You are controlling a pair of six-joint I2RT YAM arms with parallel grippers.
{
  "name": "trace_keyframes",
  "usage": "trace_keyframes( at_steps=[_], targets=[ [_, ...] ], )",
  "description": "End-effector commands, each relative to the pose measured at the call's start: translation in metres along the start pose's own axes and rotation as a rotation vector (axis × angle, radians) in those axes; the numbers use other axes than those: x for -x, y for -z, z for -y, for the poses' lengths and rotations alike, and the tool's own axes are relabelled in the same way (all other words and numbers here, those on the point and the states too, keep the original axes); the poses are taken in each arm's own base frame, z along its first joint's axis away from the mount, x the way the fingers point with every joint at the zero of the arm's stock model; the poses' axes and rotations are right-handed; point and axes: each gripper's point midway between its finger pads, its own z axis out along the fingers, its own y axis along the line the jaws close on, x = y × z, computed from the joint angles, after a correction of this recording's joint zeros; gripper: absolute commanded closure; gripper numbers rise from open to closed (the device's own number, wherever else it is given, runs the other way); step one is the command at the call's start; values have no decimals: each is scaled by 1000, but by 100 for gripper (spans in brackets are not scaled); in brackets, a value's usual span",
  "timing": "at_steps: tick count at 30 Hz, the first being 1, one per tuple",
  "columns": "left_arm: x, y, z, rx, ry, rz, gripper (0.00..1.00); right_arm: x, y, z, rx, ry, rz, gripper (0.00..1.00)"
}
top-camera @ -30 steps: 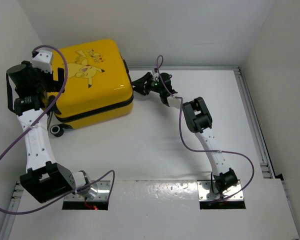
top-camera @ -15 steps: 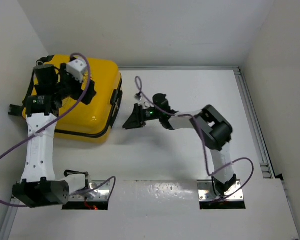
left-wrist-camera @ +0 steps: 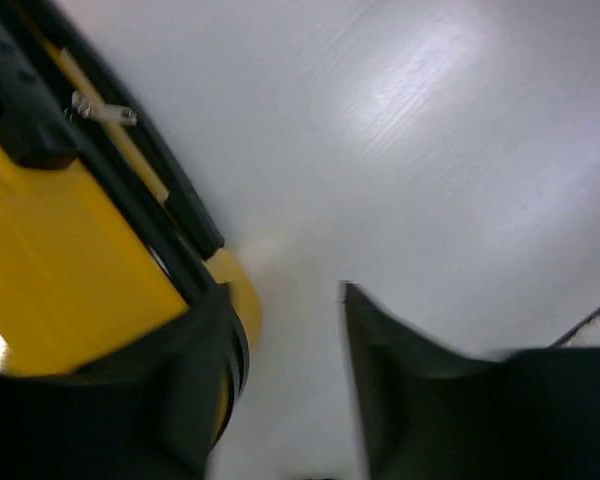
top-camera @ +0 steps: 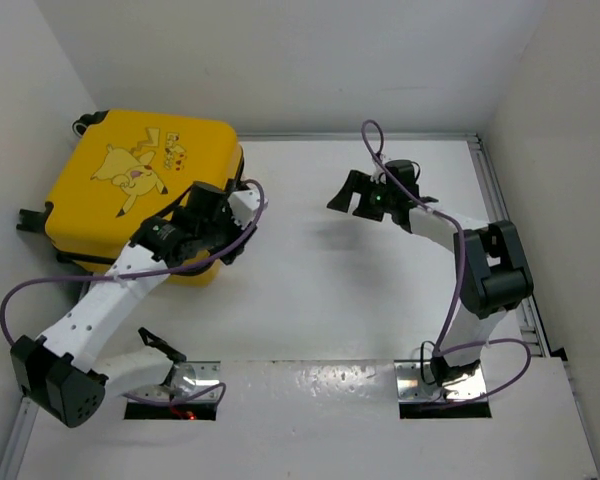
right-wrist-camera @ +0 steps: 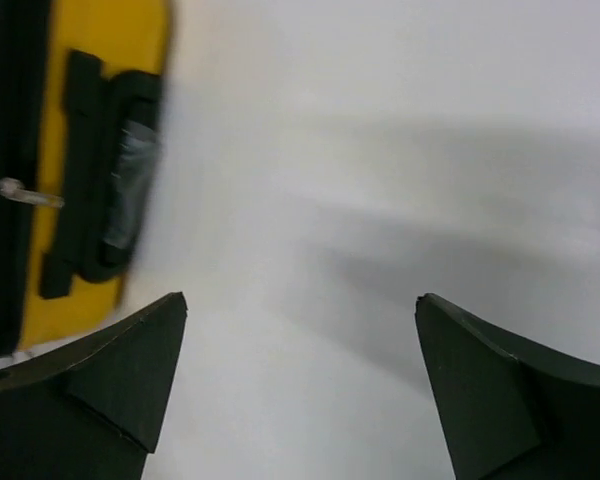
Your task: Pack the luggage
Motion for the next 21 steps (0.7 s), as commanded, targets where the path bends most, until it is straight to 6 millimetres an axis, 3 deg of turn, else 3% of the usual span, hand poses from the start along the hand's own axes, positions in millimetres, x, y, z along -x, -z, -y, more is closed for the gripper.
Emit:
trace_keyframes(
  at_steps=[1,2,3,4,5,6,7,8,9,10,11,12,13,17,18,19,21],
  targets=[
    [1,-6,-35,230,113,15,58,1,11,17,-124,32,-56,4],
    [-1,-7,-39,267,150,17,61,-2,10,20,-115,52,-65,8],
    [-3,-4,-52,327,186,19,61,-3,14,14,-51,80,-77,21],
    [-3,-3,-58,344,224,19,63,8,12,-9,92,134,-23,29],
    [8,7,-76,380,292,66,63,7,13,-12,131,149,-12,36],
    [17,10,-76,348,304,97,61,4,15,-27,216,178,-23,49],
    [24,15,-80,340,314,123,56,17,13,-41,273,250,43,51],
    [35,21,-84,338,327,160,36,18,14,-52,308,298,65,51],
    [52,35,-92,347,344,217,33,8,9,-71,375,419,90,51],
    [61,44,-98,363,349,244,33,14,9,-86,418,491,145,55],
    [66,48,-104,382,366,259,33,13,8,-105,469,561,187,58],
    [70,56,-111,413,383,275,33,7,-1,-106,482,620,197,60],
    [71,67,-126,478,400,286,33,6,-4,-128,526,667,237,65],
    [45,75,-155,617,454,224,30,7,-36,-166,637,746,309,72],
    [39,75,-159,630,465,212,27,1,-47,-165,645,747,304,72],
    [28,73,-164,640,482,191,26,5,-54,-185,676,766,349,67],
    [21,73,-167,653,504,180,24,-3,-61,-200,712,773,362,64]
  ],
)
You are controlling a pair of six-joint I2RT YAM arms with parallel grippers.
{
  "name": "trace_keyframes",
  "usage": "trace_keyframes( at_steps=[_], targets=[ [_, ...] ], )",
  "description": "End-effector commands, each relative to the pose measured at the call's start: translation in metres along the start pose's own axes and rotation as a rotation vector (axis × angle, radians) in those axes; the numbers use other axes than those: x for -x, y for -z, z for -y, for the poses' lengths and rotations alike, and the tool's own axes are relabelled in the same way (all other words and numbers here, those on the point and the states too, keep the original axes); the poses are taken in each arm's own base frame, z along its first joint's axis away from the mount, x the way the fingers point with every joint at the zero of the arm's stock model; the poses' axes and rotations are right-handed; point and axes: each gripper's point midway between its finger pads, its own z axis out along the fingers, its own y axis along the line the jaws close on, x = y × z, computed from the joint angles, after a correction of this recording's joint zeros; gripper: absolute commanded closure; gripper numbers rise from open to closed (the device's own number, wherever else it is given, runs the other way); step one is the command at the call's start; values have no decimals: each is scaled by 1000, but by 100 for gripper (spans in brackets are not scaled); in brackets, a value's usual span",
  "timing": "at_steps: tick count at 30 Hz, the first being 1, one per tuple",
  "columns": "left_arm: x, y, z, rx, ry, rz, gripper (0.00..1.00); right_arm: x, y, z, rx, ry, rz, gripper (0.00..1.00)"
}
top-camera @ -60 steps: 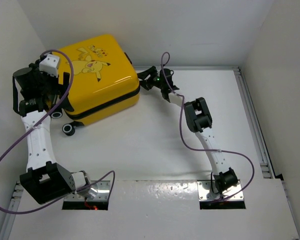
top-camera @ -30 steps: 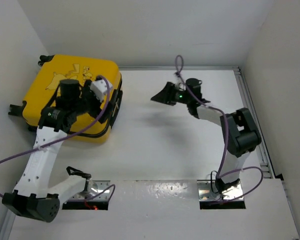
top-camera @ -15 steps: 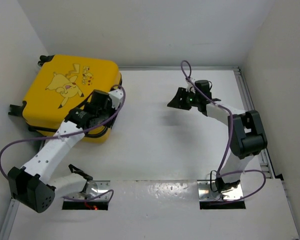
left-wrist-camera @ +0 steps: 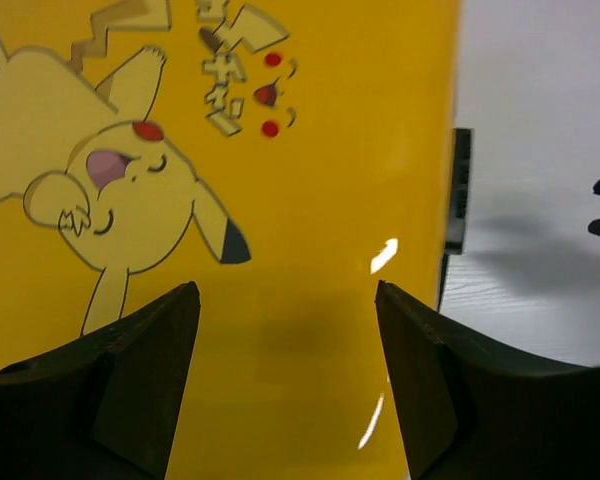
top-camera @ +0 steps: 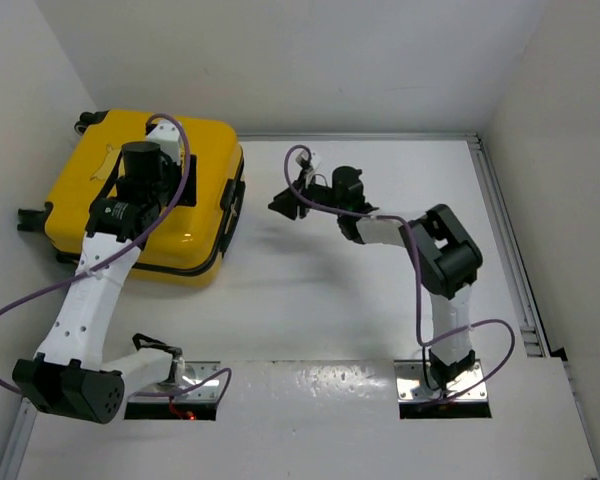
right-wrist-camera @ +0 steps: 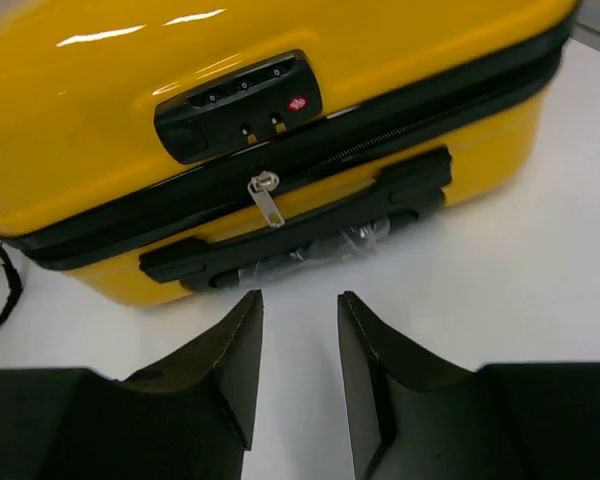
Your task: Pack the luggage
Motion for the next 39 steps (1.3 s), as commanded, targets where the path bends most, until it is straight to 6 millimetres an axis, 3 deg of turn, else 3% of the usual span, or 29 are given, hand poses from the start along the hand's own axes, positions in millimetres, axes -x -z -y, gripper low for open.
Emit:
trace_keyframes(
  at_steps=[1,7,15,23,36,39],
  targets=[
    [-14,-5,-19,69,46,-37,23,40,-37,-15,73,176,175,64],
    [-18,-8,-32,87,72,-44,23,22,-61,-36,79,269,204,69],
    [-31,-17,-35,83,91,-84,23,4,-83,-48,20,361,202,62],
    [-40,-23,-38,89,107,-113,23,-15,-103,-35,-45,428,153,62],
    [-56,-32,-51,122,123,-162,23,-19,-128,-35,-30,493,153,64],
    [-56,-32,-52,121,129,-163,23,-14,-129,-34,-38,501,180,75]
  ],
)
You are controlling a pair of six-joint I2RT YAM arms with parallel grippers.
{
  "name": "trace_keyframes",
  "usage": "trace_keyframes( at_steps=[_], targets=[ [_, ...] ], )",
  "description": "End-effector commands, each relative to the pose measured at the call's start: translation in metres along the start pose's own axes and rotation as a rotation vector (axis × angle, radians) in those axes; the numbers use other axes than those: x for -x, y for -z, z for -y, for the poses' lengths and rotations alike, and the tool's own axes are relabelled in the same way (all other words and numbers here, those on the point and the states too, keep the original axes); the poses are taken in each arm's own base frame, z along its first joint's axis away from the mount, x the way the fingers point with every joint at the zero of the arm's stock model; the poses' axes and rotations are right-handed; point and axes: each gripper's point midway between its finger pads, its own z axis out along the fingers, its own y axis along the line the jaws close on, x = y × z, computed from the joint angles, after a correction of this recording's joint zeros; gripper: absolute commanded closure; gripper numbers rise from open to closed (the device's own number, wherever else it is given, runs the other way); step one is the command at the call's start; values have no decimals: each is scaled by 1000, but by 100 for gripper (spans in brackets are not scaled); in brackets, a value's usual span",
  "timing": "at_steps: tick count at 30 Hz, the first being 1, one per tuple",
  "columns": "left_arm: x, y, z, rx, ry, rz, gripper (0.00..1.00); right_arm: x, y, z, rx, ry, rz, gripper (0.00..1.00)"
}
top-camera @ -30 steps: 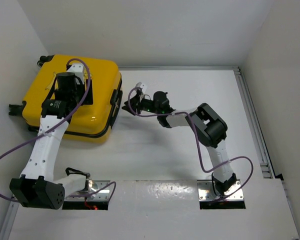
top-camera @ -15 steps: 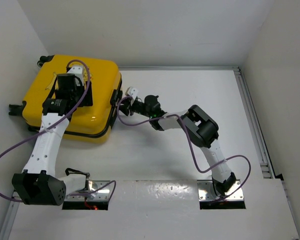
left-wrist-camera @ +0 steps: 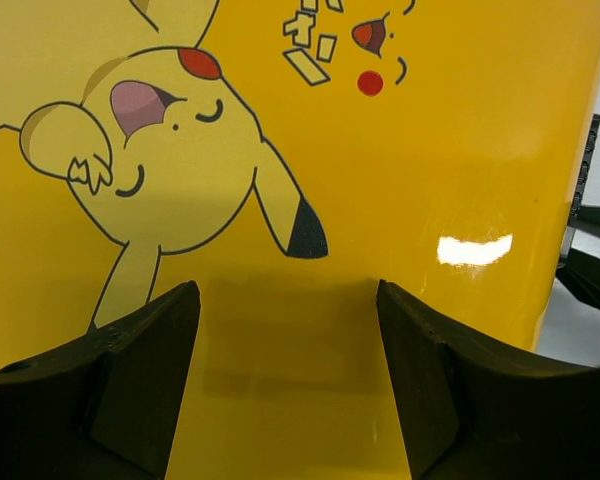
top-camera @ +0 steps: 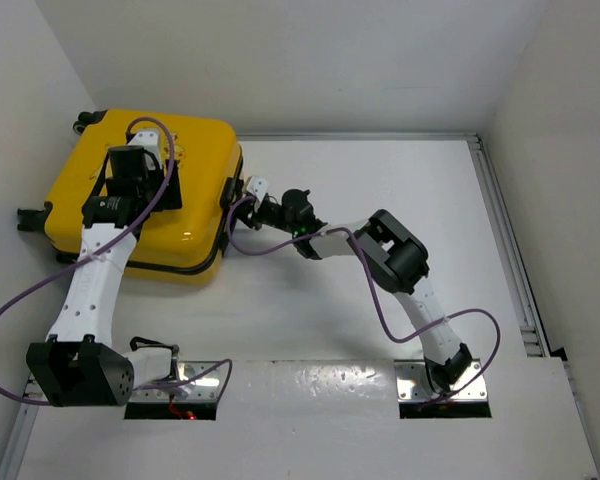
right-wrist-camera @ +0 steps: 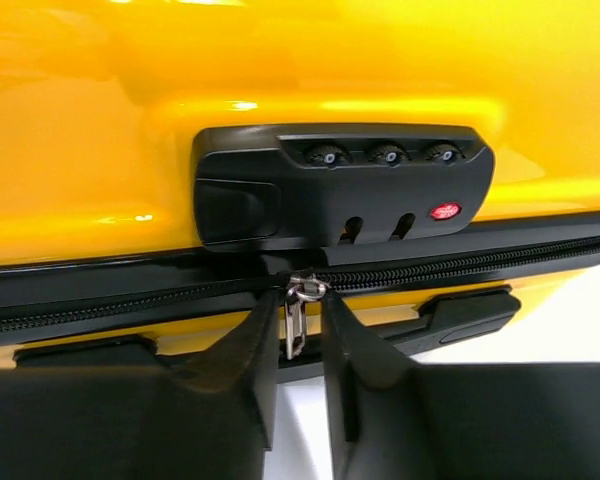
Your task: Pack the luggage
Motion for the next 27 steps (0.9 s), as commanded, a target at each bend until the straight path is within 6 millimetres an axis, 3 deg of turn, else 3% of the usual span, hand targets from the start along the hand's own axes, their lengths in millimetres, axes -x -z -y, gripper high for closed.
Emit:
trace_keyframes(
  at_steps=[1,2,7,10,16,17,18,19,20,21,23,24,27],
  targets=[
    [-11,-5,-5,12,10,-32,23,26,-19,3,-28,65,85,79],
    [-11,-5,-5,12,10,-32,23,25,-19,7,-45,62,88,87],
    [-13,-6,-5,12,0,-32,23,22,-19,27,-107,69,84,100],
    [-22,-9,-9,19,-8,-54,23,19,-15,48,-176,75,88,100],
    [-21,-12,-8,19,-8,-54,23,16,-18,102,-367,96,83,100],
    [-23,-15,-8,18,-19,-63,23,6,-20,107,-388,94,68,100],
    [-23,-15,-8,18,-19,-64,23,14,-24,129,-455,99,90,100],
    [-23,-15,-8,18,-19,-64,24,11,-27,135,-476,93,82,100],
    [-23,-15,-6,8,-19,-63,24,-24,-28,140,-494,82,34,100],
    [-23,-15,-6,8,-19,-63,26,11,-37,165,-567,91,95,100],
    [-21,-12,-7,7,-28,-53,30,5,-44,184,-622,83,87,100],
    [-25,-13,-4,0,-35,-63,30,12,-48,194,-644,84,115,100],
    [-28,-11,-5,0,-44,-63,30,9,-48,203,-678,72,119,100]
  ],
)
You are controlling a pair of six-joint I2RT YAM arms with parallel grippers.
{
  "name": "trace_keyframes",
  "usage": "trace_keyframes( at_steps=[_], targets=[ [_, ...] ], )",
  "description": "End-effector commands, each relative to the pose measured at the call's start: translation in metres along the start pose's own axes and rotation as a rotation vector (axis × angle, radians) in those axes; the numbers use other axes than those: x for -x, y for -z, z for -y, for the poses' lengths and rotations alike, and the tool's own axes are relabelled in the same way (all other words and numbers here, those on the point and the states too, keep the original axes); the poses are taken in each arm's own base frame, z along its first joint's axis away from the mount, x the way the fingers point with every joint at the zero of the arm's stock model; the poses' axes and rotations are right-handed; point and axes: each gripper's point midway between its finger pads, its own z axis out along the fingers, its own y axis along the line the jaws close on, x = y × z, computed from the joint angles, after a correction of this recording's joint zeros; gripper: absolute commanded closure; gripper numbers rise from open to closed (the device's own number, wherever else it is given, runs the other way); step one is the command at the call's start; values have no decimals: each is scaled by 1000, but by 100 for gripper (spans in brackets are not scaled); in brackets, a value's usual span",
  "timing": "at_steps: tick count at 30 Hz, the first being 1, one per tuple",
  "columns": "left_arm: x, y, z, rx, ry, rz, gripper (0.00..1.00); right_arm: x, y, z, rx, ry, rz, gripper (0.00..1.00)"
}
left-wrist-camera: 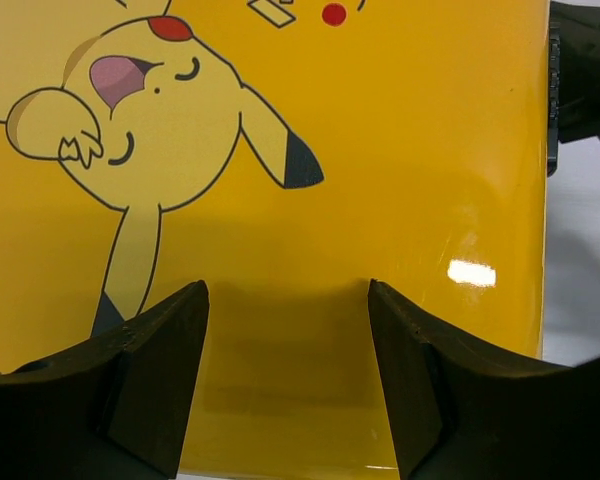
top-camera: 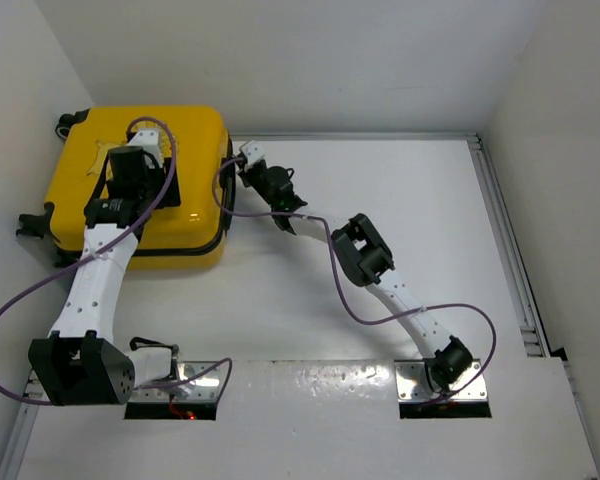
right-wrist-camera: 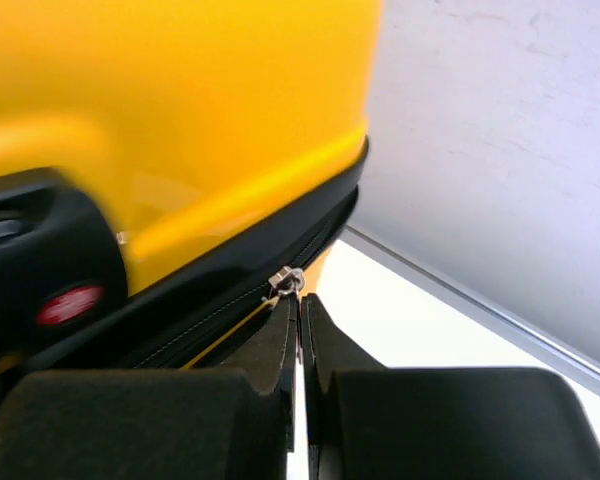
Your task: Pack the luggage
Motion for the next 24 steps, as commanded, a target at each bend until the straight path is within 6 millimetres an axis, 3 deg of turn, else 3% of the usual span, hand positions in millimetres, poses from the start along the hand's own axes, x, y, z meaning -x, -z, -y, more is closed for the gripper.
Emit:
trace_keyframes(
  at_steps=[1,3,5,6,7,9,10,11,12,14,15,16,18,19,20,21,22,23,24],
  targets=[
    [-37,2,-1,1,-46,-116,30,29,-10,61,-205,-11,43,100],
    [-37,2,-1,1,-55,-116,30,12,-7,61,-217,-11,13,100],
    [-32,4,3,-27,-60,-93,25,11,-8,70,-246,-15,16,99],
    [-27,6,5,-44,-67,-69,15,8,-6,75,-257,-16,18,95],
    [-21,8,11,-80,-82,-43,10,6,2,78,-269,-7,18,84],
    [-2,16,20,-126,-105,32,0,23,10,80,-263,-8,64,74],
    [7,21,28,-152,-124,56,0,24,20,82,-251,-9,50,67],
    [17,27,34,-177,-143,93,0,65,22,92,-260,-29,139,64],
    [23,30,38,-188,-149,110,0,46,36,87,-236,-27,89,62],
    [40,41,58,-232,-175,147,0,65,59,99,-238,-19,90,58],
    [42,41,68,-256,-189,142,0,72,65,102,-238,-12,94,58],
    [43,45,92,-309,-224,139,0,77,85,108,-238,-10,67,58],
    [40,44,110,-310,-262,131,0,75,102,128,-248,-11,34,57],
    [37,44,121,-322,-280,124,0,103,110,149,-280,-62,54,57],
    [24,41,141,-337,-324,95,0,74,131,159,-285,-73,-32,56],
    [18,37,149,-335,-348,76,0,60,143,176,-312,-86,-107,56],
    [7,32,159,-336,-352,33,0,66,154,180,-305,-149,-159,57],
    [8,34,174,-354,-365,18,0,57,164,196,-310,-174,-202,58],
    [-11,15,188,-355,-389,-70,0,40,184,207,-319,-207,-320,58]
  ],
)
